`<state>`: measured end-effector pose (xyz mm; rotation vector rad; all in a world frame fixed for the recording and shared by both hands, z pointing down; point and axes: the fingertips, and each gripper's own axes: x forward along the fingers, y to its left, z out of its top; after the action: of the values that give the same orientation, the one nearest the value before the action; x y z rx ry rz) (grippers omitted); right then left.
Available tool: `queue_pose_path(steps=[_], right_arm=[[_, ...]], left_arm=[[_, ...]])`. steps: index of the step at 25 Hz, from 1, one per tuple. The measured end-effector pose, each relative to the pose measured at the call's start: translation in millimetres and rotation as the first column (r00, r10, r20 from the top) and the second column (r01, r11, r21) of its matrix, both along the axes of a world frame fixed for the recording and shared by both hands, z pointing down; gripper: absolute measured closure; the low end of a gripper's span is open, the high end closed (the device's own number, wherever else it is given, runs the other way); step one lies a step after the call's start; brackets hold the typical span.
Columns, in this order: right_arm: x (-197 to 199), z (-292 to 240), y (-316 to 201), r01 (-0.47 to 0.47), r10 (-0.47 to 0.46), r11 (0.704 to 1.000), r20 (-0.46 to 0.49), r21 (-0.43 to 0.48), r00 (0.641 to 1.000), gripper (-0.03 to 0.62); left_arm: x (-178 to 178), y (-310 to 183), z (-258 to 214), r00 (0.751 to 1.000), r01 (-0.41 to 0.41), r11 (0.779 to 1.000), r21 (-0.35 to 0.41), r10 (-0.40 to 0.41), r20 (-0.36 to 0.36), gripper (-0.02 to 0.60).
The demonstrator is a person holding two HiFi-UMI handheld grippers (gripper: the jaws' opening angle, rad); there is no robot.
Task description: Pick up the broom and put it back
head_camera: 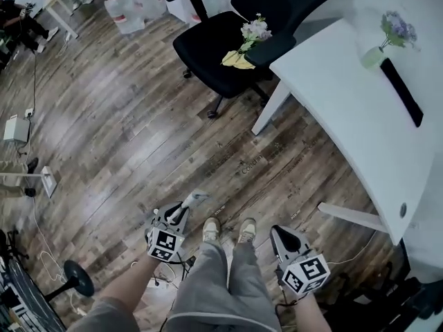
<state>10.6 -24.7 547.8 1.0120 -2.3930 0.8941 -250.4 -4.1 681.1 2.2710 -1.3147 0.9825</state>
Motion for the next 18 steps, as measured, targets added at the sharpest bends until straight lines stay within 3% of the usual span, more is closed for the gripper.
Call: queue_pose_path(steps=[5,9,12,18], right_arm=[[4,-58,5,-0.100,0.096,0.993,0.059,0.067,0.994,0.563],[8,-114,8,-0.122,0.110,0.977,0.079,0.172,0.991,0.563],[19,-164,5,-0.152,0.131,0.953,0.098,0.262,0.987,0.563],[55,-253,-4,-0.217,0.191,0.893,0.105,0.393,0.976,0.563]], left_arm=[[3,-5,-61,0.994,0.030,0.998,0.051,-0.025,-0.107,0.499],[19,-10,-131,0.977,0.118,0.989,0.087,-0.100,-0.186,0.497],[37,-21,-193,0.960,0.168,0.974,0.151,-0.126,-0.252,0.497],[74,-53,-313,0.936,0.180,0.947,0.267,-0.081,-0.343,0.497]])
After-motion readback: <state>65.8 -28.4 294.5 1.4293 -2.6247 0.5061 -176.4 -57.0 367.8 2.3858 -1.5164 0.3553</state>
